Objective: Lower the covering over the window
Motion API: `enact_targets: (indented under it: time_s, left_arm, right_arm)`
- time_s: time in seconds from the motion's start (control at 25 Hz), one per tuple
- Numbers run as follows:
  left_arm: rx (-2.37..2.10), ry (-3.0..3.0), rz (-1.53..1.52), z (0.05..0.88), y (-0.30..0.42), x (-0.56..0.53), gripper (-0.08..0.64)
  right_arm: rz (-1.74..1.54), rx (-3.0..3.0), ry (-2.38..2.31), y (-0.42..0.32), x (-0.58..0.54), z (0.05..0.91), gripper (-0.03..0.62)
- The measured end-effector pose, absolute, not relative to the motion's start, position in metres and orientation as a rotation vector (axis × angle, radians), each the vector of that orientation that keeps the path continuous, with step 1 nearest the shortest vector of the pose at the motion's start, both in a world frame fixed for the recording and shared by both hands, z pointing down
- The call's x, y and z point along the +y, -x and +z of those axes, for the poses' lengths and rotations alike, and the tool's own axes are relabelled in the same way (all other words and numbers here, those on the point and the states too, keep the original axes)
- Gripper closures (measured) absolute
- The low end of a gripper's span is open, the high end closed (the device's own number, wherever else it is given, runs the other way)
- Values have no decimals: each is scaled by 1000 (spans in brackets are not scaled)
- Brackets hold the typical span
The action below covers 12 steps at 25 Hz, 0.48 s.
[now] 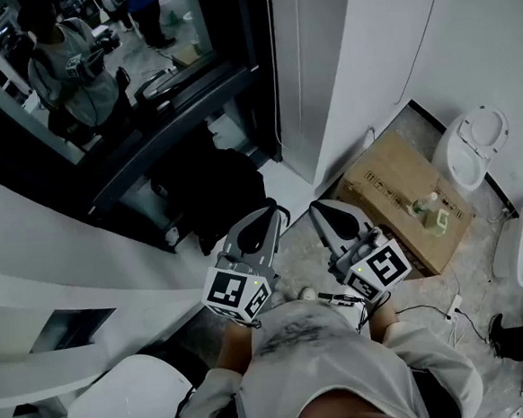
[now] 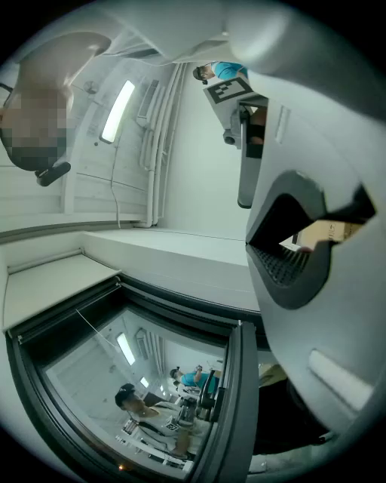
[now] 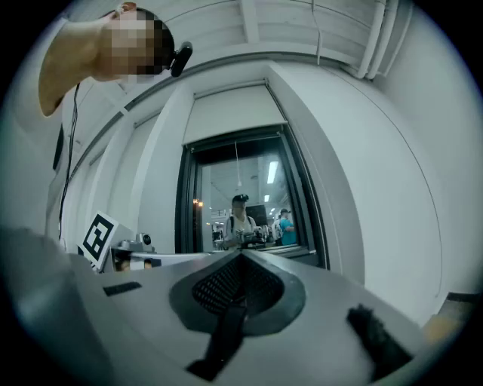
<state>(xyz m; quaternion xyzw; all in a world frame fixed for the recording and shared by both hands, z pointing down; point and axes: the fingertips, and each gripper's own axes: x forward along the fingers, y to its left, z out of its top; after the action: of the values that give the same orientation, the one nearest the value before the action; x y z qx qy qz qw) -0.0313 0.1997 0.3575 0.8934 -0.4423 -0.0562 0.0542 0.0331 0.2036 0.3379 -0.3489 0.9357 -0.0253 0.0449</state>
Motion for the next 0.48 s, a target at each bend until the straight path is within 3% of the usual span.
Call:
enact_targets:
  time_s: [0.48]
  left_arm:
    - [-1353,-2701,-158,360,23,201,554]
  right_arm:
    - [-120,2816,1070,-46,203,337,575]
